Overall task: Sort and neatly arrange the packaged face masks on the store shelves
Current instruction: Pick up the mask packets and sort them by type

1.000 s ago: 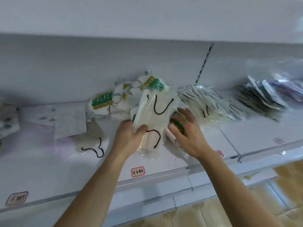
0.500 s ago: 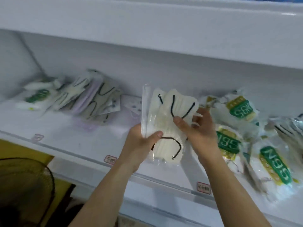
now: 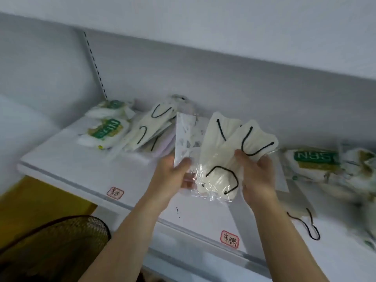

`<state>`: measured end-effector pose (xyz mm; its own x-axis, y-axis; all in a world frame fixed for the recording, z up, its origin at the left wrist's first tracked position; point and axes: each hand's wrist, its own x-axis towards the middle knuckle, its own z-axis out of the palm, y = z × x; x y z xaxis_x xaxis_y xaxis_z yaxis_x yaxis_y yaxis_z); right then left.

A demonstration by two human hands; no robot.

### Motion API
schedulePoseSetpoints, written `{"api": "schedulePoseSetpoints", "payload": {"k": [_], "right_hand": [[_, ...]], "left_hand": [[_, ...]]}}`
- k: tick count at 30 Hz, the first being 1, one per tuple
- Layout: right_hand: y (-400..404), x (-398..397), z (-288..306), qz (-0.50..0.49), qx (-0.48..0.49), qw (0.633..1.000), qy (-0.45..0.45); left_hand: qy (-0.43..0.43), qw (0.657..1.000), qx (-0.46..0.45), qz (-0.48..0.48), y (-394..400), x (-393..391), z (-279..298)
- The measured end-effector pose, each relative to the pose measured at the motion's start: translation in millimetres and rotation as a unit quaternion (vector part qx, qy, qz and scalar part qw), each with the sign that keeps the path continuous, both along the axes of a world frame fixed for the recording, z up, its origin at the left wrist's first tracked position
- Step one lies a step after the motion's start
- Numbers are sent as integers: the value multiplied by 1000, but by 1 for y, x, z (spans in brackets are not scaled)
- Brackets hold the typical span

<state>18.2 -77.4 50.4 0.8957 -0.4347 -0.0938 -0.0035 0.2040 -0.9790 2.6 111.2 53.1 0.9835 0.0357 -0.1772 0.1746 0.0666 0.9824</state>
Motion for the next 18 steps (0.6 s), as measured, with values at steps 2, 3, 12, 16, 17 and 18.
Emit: {"api": "schedulePoseSetpoints", "payload": {"k": [2, 3, 12, 16, 17, 18], "right_hand": [[1, -2, 3, -29, 9, 1000, -5], [-2, -5, 6, -53, 13, 998, -9], [-25, -29, 23, -131, 70, 988, -32], [20, -14, 19, -50, 34, 997, -39], [30, -8, 19, -36, 14, 999, -27], [41, -1, 20, -20, -6, 1000, -17]], "left_hand": [[-20, 995, 76, -54, -2, 19, 1], [-38, 989, 117, -81, -6, 28, 2], [-44, 971, 30, -232, -32, 46, 18], [54, 959, -53, -272, -13, 42, 10], [61, 968, -43, -241, -1, 45, 7], [62, 974, -31, -214, 12, 47, 6]]}}
